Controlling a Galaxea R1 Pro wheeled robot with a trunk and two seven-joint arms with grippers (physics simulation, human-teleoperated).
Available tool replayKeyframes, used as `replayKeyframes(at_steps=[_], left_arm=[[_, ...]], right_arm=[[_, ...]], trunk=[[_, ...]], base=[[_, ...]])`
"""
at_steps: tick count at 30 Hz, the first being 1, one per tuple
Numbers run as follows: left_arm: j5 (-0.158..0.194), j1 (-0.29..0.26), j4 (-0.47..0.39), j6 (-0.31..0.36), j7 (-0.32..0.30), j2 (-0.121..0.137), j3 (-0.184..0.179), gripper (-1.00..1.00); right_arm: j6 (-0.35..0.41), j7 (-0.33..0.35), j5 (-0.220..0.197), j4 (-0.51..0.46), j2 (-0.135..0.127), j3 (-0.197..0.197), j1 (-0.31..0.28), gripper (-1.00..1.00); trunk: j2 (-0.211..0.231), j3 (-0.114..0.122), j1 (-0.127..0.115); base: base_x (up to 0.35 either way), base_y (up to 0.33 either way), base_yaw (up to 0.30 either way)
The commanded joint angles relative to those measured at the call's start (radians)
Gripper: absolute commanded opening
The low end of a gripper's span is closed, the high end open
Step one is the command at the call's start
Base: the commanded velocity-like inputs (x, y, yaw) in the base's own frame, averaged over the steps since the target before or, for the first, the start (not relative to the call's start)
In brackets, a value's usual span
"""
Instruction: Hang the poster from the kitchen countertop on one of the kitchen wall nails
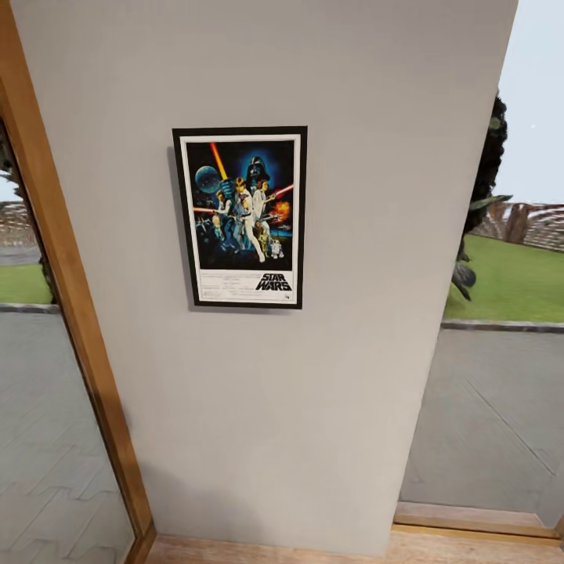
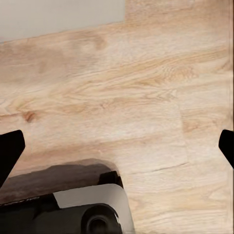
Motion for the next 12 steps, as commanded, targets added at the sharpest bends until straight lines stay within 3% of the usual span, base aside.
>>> replayKeyframes(at_steps=[1,5,6,12], left_arm=[[0.01,0.0,0.0,-0.001,-0.004,0.0,-0.008,1.0],[0.007,0.0,0.0,-0.001,-0.004,0.0,-0.009,1.0],[0.006,0.0,-0.001,-0.002,-0.004,0.0,-0.009,1.0],[0.006,0.0,0.0,-0.002,-0.001,0.0,-0.008,1.0]], right_arm=[[-0.003,-0.009,-0.001,0.007,0.001,-0.006,0.0,1.0],[-0.003,-0.051,-0.001,0.061,0.009,-0.005,0.0,1.0],[-0.004,-0.061,-0.002,0.114,0.026,-0.005,0.0,1.0],[-0.004,-0.065,-0.002,0.134,0.031,-0.005,-0.001,1.0]], trunk=[[-0.001,0.0,0.0],[-0.001,0.0,0.0],[-0.001,0.0,0.0],[-0.001,0.0,0.0]], base=[[0.0,0.0,0.0],[0.0,0.0,0.0],[0.0,0.0,0.0],[0.0,0.0,0.0]])
